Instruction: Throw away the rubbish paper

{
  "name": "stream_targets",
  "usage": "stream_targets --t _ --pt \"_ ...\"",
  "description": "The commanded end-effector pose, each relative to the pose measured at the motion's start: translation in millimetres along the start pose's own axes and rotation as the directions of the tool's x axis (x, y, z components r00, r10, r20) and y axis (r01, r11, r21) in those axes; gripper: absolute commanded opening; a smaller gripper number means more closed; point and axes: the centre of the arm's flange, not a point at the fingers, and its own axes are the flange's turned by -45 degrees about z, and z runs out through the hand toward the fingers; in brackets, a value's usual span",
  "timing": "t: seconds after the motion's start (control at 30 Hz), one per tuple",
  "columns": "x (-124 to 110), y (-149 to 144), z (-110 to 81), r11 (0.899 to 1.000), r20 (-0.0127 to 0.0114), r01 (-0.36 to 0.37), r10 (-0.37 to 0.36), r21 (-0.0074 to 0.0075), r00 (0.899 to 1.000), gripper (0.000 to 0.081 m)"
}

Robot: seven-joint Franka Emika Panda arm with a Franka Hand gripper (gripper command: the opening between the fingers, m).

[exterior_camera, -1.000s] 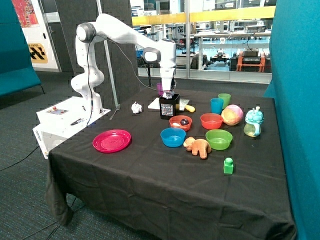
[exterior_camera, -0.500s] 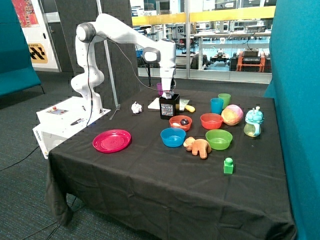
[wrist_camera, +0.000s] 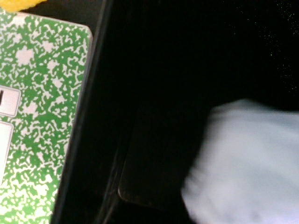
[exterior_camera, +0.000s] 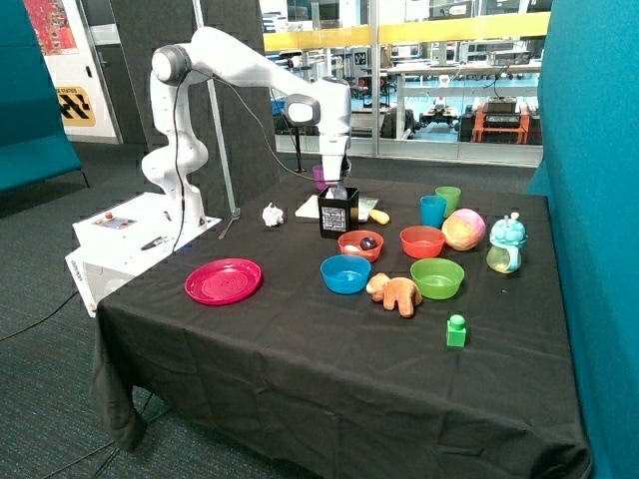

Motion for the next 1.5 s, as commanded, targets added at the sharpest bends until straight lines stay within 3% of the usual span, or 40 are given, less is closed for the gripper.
stream_targets --t 0.0,0.2,0.53,0.87,1.47 --pt "-1 4 -0.7 1.000 -0.0051 -0.005 0.005 0.0002 1.000 0.0754" --pt "-2 7 -2.0 1.000 -0.0051 -0.009 0.009 0.0003 1.000 0.0760" --pt "-17 1 -9.0 1.000 -0.0051 0.002 -0.002 0.0002 1.000 0.0691" --pt "-56 -8 -11.8 1.000 -0.0051 0.019 -0.019 0.0001 1.000 0.0669" --pt "-126 -27 -8.8 0.998 -0.0051 0.058 -0.058 -0.0001 0.998 0.0730"
